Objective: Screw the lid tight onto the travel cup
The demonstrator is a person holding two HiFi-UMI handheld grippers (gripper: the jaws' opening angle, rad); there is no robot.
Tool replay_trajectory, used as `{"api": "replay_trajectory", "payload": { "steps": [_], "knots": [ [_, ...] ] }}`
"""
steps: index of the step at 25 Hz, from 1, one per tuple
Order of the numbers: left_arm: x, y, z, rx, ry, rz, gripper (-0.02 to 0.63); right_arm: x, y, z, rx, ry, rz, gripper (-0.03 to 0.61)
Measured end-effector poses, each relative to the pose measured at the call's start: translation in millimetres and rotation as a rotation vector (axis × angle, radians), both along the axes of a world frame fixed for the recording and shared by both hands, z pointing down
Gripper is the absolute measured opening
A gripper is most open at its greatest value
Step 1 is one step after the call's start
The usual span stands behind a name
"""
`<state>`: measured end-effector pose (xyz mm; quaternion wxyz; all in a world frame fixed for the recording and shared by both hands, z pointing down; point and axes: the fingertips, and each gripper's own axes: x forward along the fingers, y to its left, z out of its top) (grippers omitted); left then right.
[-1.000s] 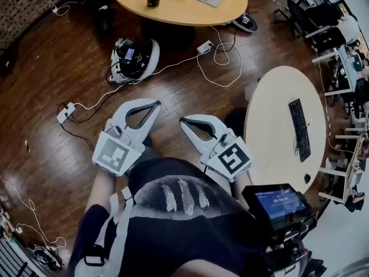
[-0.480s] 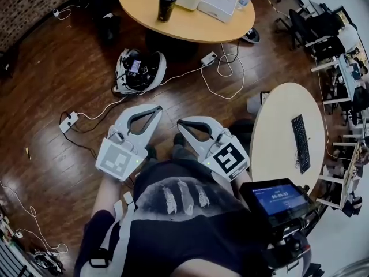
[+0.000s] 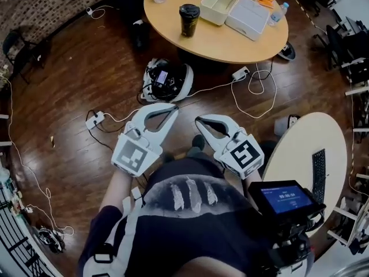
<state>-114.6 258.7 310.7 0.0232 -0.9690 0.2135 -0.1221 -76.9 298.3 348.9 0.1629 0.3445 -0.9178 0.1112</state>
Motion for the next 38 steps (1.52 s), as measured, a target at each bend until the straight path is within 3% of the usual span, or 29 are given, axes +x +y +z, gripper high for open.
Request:
{"api": "replay_trajectory", "payload": {
  "steps": [4,8,15,21,28,34,38],
  "knots": [
    [32,-36,-2,-0.001,-0.046,-0.075,0.003,40,-34,1,0.012,-0.064,-0.052,0.006],
    [60,-50,-1,-0.077,-0.001,-0.101,0.003,76,-49,9,-0.013,-0.109,-0.06,0.006],
    [93,-79,-3,-0.044,-0.048,-0.121,0.003,115,-75,11,-0.014,-0.149,-0.098,0.006],
    [92,-112,-5,-0.011,-0.022,-0.122,0.003,116,-89,11,-0.008,-0.132,-0.083,0.006],
    [80,-181,-7,0.018,0.024,-0.057,0.003,124,-148,22,-0.043,-0.041,0.045,0.006],
    [32,-257,-4,0.005,0.067,-0.044,0.003,85,-209,22,-0.057,0.017,0.11,0.006],
    [23,-287,10,-0.015,0.082,0.007,0.003,67,-233,31,-0.078,0.092,0.127,0.006]
  ]
}}
